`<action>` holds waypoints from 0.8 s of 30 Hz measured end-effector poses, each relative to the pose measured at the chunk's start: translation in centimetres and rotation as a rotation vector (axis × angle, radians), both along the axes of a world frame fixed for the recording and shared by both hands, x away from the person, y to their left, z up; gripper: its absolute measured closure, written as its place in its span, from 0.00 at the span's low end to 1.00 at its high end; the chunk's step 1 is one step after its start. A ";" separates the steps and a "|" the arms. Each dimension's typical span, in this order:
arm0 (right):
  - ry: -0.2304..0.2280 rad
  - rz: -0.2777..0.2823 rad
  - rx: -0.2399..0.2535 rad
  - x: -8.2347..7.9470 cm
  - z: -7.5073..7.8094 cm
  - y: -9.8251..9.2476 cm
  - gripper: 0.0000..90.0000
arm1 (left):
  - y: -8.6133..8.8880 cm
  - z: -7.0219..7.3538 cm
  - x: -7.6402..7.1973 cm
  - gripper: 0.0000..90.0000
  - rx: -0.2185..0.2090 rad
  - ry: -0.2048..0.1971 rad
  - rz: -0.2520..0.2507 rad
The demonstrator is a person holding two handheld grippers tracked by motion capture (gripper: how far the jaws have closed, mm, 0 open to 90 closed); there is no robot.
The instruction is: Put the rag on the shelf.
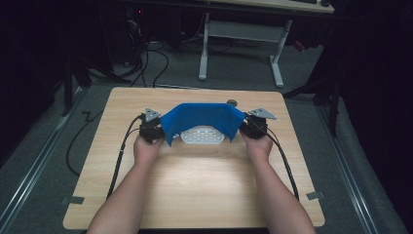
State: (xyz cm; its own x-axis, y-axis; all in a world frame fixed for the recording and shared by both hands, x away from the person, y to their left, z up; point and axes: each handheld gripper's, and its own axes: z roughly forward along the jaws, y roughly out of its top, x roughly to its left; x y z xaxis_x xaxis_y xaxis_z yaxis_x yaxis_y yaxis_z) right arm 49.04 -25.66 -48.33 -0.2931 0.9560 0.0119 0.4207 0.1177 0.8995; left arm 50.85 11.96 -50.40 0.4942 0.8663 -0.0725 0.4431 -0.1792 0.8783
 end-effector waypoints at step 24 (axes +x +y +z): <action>0.004 -0.048 -0.012 -0.6 -0.1 -2.3 0.56 | 2.4 0.1 -0.5 0.53 0.016 -0.005 0.058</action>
State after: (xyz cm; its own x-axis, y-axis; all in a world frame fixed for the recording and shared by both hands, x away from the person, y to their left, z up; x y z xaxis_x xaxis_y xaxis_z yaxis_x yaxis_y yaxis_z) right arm 48.46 -27.95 -48.43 -0.2465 0.9691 0.0018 0.4294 0.1075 0.8967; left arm 50.34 14.34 -50.33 0.4431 0.8947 -0.0562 0.4486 -0.1670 0.8780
